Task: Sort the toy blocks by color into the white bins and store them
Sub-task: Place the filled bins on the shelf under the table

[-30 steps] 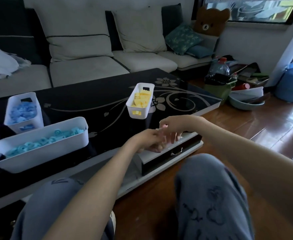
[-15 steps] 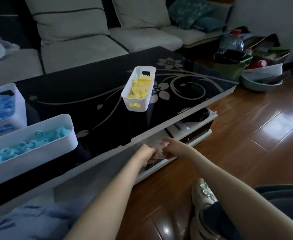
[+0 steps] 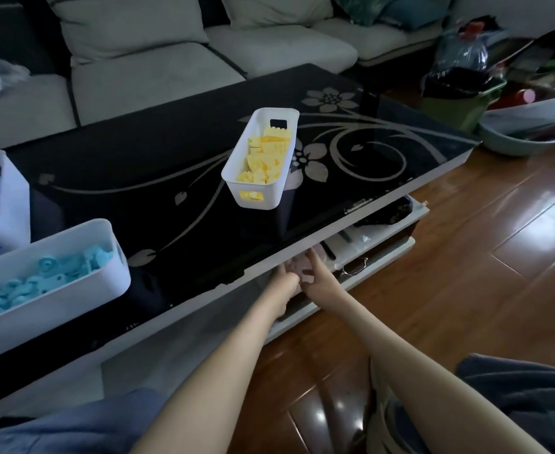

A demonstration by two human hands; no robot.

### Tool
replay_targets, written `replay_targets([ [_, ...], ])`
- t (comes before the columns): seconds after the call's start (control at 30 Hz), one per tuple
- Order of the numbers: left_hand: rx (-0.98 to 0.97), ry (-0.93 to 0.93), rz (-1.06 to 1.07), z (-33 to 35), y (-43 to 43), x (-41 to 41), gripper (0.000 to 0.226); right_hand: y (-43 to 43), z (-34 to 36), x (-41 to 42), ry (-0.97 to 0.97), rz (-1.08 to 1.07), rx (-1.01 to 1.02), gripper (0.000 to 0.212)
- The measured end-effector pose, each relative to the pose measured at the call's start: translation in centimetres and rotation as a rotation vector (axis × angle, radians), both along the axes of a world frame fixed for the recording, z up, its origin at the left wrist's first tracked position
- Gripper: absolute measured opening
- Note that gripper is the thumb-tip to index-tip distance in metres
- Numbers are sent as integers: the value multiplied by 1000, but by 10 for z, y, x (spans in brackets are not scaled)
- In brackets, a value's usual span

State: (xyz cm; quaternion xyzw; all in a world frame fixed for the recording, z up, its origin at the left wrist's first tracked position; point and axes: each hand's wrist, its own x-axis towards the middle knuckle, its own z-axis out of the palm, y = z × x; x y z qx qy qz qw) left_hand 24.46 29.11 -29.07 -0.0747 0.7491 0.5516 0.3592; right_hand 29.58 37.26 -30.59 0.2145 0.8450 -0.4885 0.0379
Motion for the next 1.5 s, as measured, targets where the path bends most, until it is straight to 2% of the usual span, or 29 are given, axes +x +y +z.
replay_targets([
  [0.1,-97,-18,-140,10,-2,10,42,-6,6,7,23,9,196,80],
  [0.2,-101,31,-147,9,-7,15,38,-11,4,15,39,-1,381,73],
  [0.37,-140,266,-331,19,-28,28,37,-23,14,30,59,80,550,51],
  [0.57,-187,430,-381,47,-39,53,33,-39,25,46,190,37,544,46],
  [0.77,-70,713,-245,86,-58,69,17,-53,68,63,568,-171,410,27],
  [0.87,-1,823,-147,109,-71,66,14,-55,101,55,712,-209,420,38],
  [0.97,18,881,-45,128,-83,59,18,-56,136,24,709,-101,448,59],
  [1.03,30,843,7,135,-90,53,20,-53,149,-1,588,-3,510,61],
  [1.1,28,782,43,137,-99,49,19,-48,155,-18,430,17,458,46],
  [1.17,61,697,83,139,-108,48,16,-47,156,-22,380,-44,368,32],
  [1.27,149,480,150,145,-117,48,16,-51,157,-6,474,-151,327,30],
  [1.37,260,98,140,155,-120,61,30,-52,157,32,570,-238,350,42],
  [1.43,267,-6,59,161,-121,69,47,-52,156,60,625,-281,379,46],
  [1.5,307,-42,31,164,-122,77,52,-57,152,88,661,-267,369,48],
])
